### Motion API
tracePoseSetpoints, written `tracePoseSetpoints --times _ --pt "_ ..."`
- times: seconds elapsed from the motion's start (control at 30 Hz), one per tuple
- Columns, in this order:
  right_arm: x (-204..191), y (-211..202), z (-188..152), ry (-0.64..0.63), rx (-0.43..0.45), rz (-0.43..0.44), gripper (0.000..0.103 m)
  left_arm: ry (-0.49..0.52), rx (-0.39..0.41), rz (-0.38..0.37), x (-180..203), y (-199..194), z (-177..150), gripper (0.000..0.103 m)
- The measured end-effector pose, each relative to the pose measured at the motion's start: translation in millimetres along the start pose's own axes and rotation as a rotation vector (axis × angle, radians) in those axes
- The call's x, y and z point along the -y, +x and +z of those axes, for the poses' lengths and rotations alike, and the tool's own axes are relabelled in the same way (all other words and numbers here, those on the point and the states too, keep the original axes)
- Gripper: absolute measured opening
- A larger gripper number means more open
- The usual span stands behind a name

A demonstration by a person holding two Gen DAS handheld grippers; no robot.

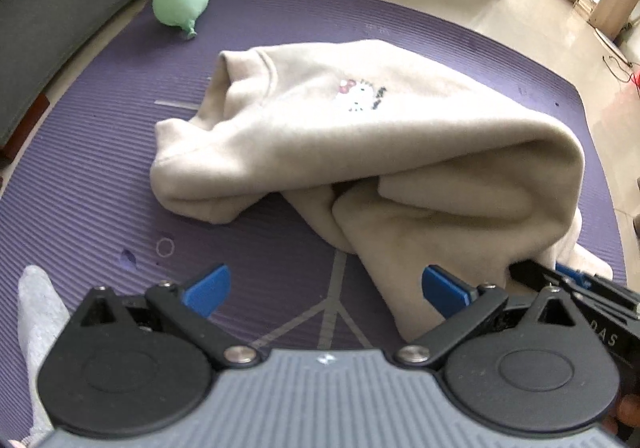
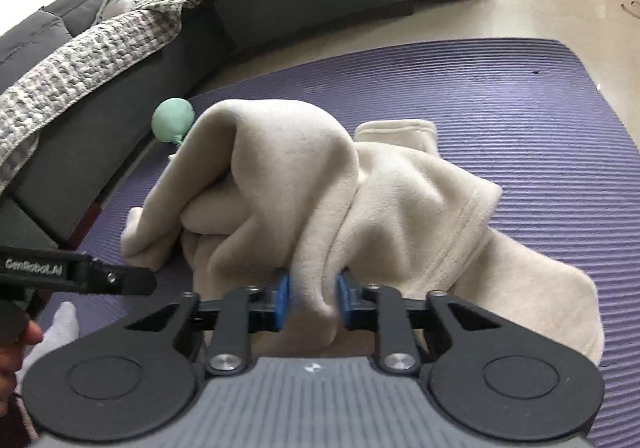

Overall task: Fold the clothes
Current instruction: 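Grasp a sleeve of the sweatshirt with the right gripper and lift it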

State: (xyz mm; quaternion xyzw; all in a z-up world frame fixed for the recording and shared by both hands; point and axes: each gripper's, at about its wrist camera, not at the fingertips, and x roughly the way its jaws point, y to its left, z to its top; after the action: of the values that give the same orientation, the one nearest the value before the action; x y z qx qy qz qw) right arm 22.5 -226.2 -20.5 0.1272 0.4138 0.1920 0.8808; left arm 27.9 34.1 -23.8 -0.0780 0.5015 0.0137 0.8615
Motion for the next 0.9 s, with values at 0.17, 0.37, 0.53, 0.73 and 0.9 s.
tracePoseSetpoints --times 0.17,0.37,0.53,0.73,0.9 --pt "-23 -4 -3 -0.113 -0.071 0.123 0.02 -0.018 0.066 -0.005 -6 -10 4 0.103" --pt "-50 1 -8 -0.178 -0.151 0.257 0.019 -0.014 0.149 -0.034 -5 -27 6 0.103" --pt "-80 1 -20 -0.23 -0.208 0.394 0.019 0.038 0.167 -0.032 3 -33 4 0.103" --pt "-85 -14 -34 -0.285 -0.253 0.438 0.021 0.103 0.127 0.089 10 -25 2 0.075" --pt "-72 -24 -29 -0.262 -0.225 0.389 0.034 0.101 0.02 0.117 5 -7 -1 0.038"
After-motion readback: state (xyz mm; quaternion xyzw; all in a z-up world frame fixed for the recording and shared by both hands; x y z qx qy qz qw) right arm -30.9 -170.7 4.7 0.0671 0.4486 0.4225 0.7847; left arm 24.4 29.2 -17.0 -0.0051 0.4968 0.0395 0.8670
